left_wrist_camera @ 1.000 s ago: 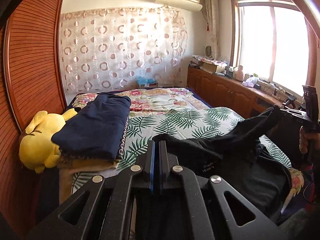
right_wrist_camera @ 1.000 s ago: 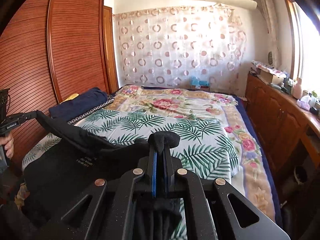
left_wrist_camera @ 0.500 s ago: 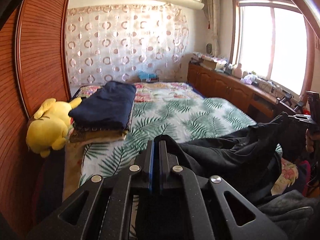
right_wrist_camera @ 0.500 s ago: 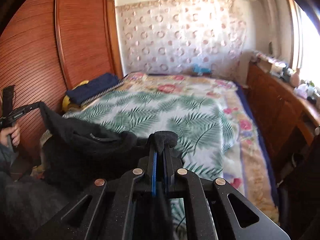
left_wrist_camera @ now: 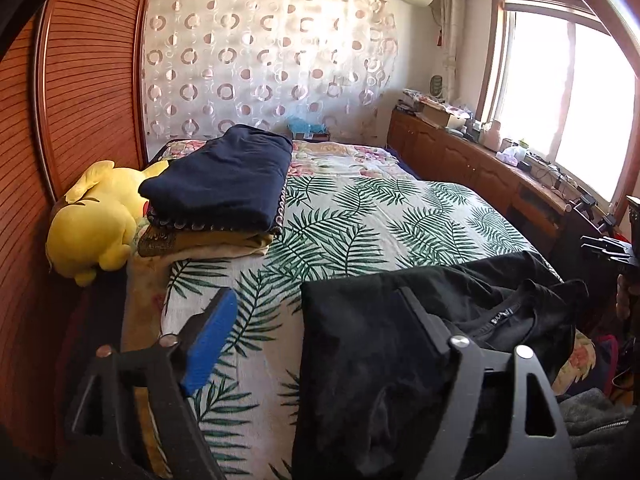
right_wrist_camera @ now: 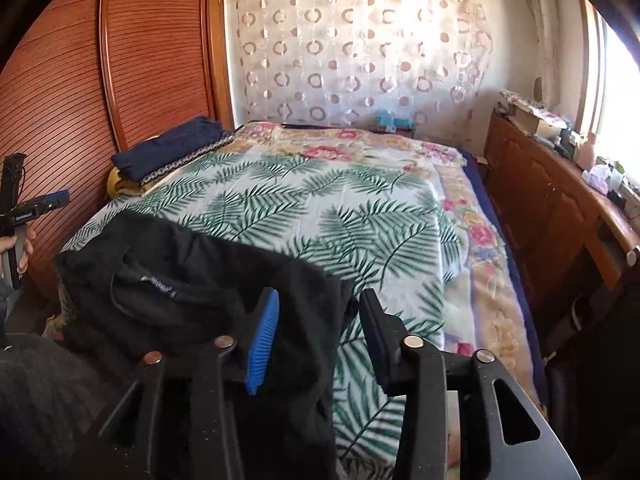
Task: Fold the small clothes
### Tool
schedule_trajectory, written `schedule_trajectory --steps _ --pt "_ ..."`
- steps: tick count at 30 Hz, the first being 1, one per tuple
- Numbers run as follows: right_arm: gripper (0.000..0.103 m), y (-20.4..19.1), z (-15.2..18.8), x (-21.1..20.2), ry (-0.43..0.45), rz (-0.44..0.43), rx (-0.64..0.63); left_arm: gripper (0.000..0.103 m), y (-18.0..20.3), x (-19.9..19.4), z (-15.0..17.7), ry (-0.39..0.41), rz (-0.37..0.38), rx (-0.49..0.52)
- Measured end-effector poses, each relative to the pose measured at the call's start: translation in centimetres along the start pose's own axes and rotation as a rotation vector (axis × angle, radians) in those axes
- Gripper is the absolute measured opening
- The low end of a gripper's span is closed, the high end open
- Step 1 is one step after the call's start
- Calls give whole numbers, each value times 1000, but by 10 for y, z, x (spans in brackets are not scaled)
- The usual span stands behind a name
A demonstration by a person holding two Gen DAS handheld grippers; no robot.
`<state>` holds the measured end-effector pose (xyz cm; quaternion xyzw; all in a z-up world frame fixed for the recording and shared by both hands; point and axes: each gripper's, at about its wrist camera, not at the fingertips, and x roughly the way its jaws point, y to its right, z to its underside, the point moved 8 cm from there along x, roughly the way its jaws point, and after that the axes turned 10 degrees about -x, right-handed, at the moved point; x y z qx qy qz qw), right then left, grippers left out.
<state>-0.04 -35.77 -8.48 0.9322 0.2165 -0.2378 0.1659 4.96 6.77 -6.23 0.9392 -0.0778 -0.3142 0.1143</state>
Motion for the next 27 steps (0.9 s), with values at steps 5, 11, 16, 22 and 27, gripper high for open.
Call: schedule_trajectory --steps 5,11,16,22,27 --pt "50 10 -9 36 -22 26 -9 81 0 27 -12 -13 -27 29" --pt "50 17 -4 103 -107 -33 49 81 -2 71 -15 -83 -44 41" --pt "50 12 7 126 -158 -93 63 81 1 100 -1 -145 -47 57" --pt "60 11 11 131 -185 -100 55 81 -2 118 16 -221 -73 65" --pt "66 13 19 137 -198 -102 86 81 -5 126 26 -264 -83 70"
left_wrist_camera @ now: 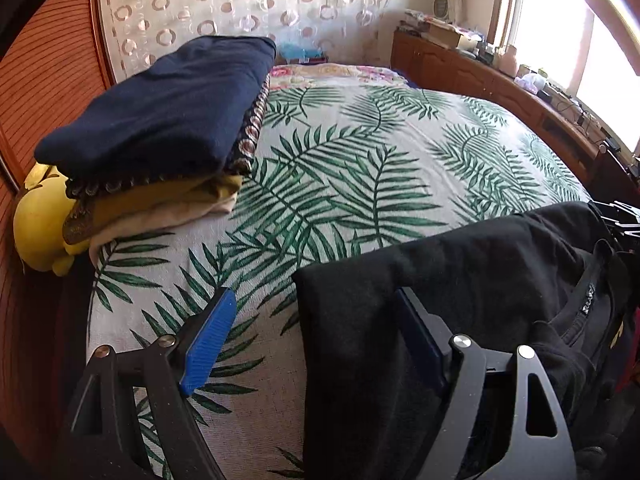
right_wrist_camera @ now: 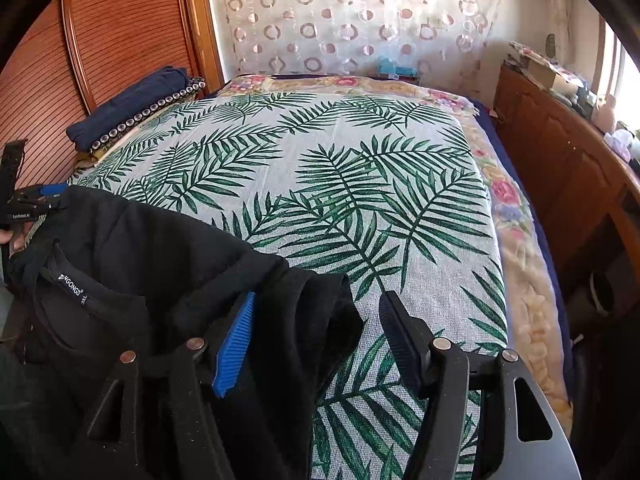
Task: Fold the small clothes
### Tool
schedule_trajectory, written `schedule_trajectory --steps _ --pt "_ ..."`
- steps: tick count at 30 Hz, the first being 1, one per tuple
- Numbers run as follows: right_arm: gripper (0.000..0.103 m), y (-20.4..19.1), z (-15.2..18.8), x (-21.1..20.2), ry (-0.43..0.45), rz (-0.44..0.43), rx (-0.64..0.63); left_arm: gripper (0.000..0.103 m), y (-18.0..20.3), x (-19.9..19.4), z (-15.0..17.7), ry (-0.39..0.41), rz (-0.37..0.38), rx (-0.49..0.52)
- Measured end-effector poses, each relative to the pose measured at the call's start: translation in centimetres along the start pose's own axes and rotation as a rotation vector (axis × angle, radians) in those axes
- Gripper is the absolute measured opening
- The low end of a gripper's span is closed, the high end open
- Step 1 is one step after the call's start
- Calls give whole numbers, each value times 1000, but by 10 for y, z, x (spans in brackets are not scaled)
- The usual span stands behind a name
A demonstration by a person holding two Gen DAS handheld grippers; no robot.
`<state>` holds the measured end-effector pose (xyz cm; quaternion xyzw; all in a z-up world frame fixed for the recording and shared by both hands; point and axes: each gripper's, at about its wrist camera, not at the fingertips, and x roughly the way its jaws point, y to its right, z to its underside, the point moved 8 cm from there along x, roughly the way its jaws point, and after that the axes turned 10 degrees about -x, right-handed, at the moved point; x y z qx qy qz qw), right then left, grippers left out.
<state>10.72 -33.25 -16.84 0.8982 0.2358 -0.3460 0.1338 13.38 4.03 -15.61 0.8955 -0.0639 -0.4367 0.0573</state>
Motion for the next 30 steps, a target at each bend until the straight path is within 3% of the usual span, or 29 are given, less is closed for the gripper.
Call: schedule_trajectory --steps 13,30 --pt "67 -3 -4 -6 64 -24 21 82 -1 2 3 11 2 9" --pt "67 -9 -1 15 -2 -37 0 82 -1 3 3 11 3 9"
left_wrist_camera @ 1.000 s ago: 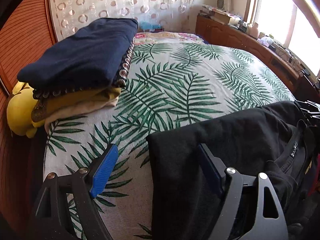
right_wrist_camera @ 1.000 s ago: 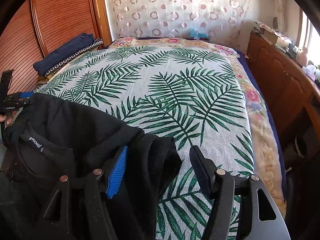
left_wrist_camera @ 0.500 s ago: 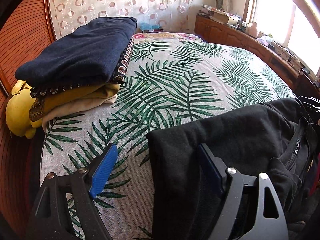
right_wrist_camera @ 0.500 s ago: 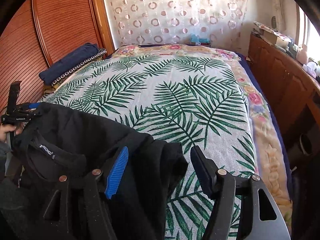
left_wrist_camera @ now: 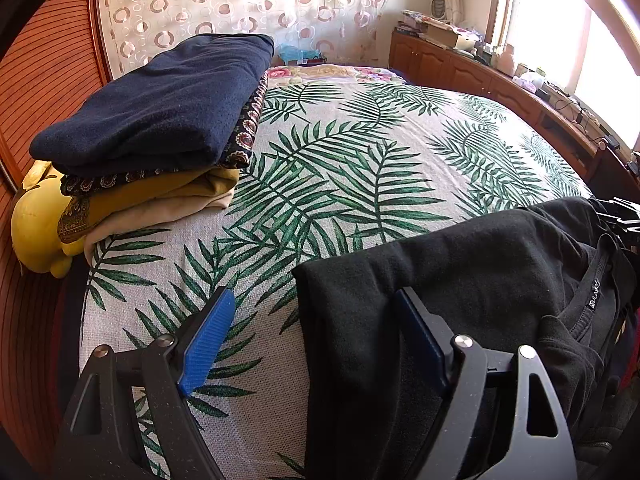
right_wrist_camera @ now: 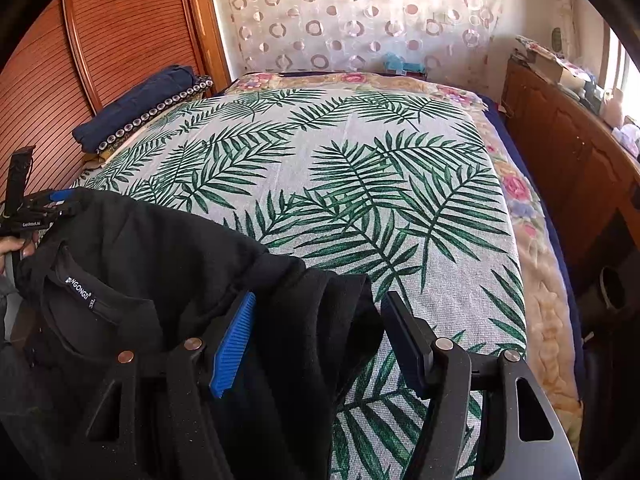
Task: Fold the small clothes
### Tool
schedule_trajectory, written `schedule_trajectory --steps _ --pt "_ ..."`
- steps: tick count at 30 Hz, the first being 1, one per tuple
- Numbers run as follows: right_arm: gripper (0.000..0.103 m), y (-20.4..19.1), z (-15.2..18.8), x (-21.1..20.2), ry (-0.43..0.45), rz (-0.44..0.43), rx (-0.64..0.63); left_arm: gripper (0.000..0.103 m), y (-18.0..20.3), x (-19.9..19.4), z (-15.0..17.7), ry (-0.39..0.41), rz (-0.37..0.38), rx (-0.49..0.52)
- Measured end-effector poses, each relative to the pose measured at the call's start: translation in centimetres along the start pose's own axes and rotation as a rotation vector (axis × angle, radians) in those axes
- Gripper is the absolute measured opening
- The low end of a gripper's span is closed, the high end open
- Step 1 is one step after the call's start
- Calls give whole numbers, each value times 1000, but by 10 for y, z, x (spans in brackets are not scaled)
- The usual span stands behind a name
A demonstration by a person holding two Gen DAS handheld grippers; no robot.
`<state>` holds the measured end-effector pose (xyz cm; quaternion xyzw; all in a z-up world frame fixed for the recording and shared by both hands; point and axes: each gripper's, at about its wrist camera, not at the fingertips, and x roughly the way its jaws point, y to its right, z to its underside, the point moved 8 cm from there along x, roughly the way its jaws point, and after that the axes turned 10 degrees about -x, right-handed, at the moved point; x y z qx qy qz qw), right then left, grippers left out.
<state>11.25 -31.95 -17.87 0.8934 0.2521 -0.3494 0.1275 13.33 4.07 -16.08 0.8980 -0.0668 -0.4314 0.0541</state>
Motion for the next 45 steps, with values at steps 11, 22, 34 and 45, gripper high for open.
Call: schedule_trajectory --steps 11,22,34,45 --pt "31 -13 -2 1 -8 -123 -13 66 3 -3 -1 -11 31 -5" --pt "14 -34 -28 -83 136 -117 -62 10 48 -59 6 18 245 85" --pt "13 -63 -94 -277 383 -49 -198 10 101 -280 -76 438 351 201" --pt "13 -71 -137 -437 602 99 -307 10 94 -404 -131 693 351 192"
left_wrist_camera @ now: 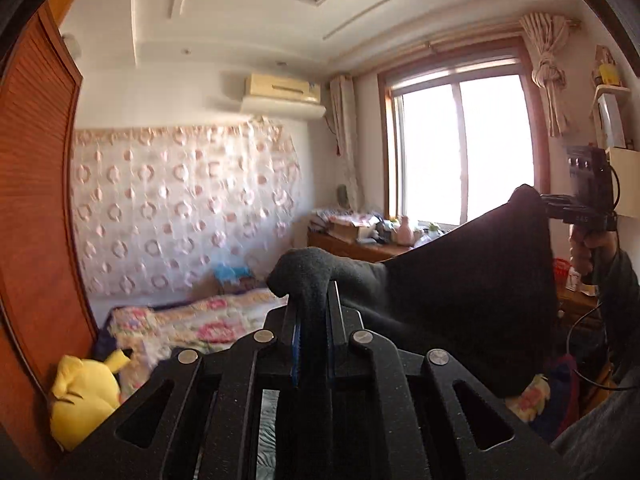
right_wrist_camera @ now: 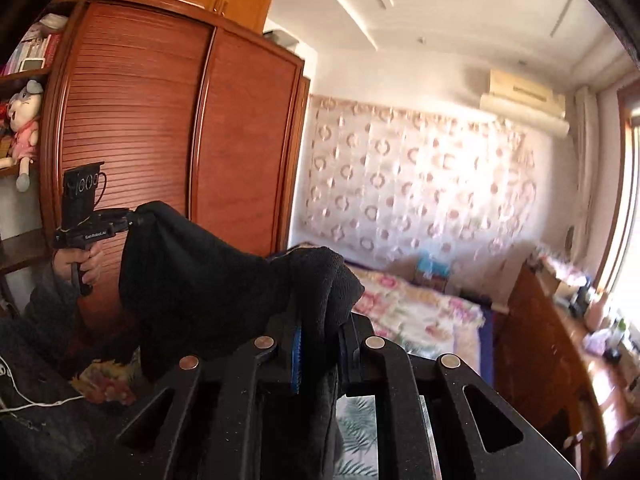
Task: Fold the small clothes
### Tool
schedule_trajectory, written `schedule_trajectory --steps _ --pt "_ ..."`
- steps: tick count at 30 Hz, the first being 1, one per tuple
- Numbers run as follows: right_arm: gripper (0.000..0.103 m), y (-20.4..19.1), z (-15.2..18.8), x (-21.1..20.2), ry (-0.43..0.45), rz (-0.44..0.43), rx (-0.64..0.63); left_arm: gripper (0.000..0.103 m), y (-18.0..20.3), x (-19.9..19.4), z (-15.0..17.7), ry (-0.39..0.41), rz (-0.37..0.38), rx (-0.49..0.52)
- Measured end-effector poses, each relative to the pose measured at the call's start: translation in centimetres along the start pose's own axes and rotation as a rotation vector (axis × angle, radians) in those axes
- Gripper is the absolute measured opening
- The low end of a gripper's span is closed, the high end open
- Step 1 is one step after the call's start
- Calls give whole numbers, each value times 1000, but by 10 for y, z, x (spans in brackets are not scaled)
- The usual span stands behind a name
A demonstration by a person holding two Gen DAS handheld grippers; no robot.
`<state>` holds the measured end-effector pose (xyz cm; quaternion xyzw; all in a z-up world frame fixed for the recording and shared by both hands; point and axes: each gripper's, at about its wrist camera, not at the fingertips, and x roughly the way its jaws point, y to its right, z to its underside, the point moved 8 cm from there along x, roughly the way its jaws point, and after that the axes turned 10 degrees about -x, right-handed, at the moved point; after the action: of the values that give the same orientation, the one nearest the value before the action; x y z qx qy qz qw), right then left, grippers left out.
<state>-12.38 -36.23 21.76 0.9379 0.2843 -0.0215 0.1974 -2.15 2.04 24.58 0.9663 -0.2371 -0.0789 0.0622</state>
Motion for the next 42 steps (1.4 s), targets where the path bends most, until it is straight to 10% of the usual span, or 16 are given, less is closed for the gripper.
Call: schedule_trajectory --steps 13,28,42 --pt "13 34 -22 -7 -45 151 -12 10 -25 32 -40 64 -88 39" --pt "13 48 192 229 -437 72 164 10 -153 300 187 -333 -266 -63" --pt "13 96 229 377 -590 53 231 10 -183 400 229 -474 -325 -85"
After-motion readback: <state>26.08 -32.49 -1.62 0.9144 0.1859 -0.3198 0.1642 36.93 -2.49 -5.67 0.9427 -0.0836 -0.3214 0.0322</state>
